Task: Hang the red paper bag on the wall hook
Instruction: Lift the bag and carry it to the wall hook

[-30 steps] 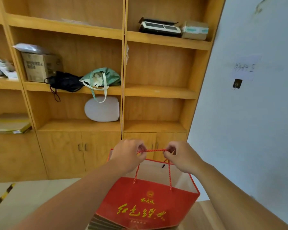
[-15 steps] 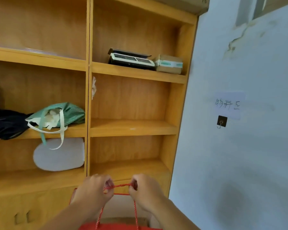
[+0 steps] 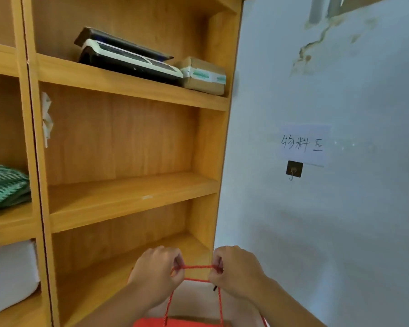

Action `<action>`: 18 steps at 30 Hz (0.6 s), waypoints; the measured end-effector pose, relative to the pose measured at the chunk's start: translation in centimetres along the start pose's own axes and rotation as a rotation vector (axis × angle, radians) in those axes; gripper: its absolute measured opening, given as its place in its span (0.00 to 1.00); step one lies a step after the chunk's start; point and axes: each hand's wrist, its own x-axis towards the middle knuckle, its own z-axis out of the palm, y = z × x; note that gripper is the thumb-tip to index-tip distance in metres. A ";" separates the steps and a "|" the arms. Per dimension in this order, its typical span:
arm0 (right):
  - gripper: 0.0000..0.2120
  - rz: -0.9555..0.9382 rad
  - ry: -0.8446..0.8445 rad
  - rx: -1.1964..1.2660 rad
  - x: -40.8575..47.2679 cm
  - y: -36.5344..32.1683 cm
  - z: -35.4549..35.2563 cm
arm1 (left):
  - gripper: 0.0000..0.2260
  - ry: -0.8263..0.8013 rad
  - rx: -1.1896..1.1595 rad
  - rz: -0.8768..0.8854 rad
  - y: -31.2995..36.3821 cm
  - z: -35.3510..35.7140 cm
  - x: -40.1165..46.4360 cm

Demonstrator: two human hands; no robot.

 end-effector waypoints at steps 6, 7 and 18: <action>0.05 0.176 0.067 -0.051 3.5 2.2 -0.8 | 0.02 -0.027 -0.125 0.138 -1.5 2.7 8.2; 0.05 0.201 0.076 -0.055 4.1 2.8 -0.9 | 0.02 -0.031 -0.146 0.163 -1.4 3.3 9.3; 0.03 0.459 0.196 0.046 9.7 11.9 -0.2 | 0.03 -0.184 -0.327 0.369 0.7 11.2 22.2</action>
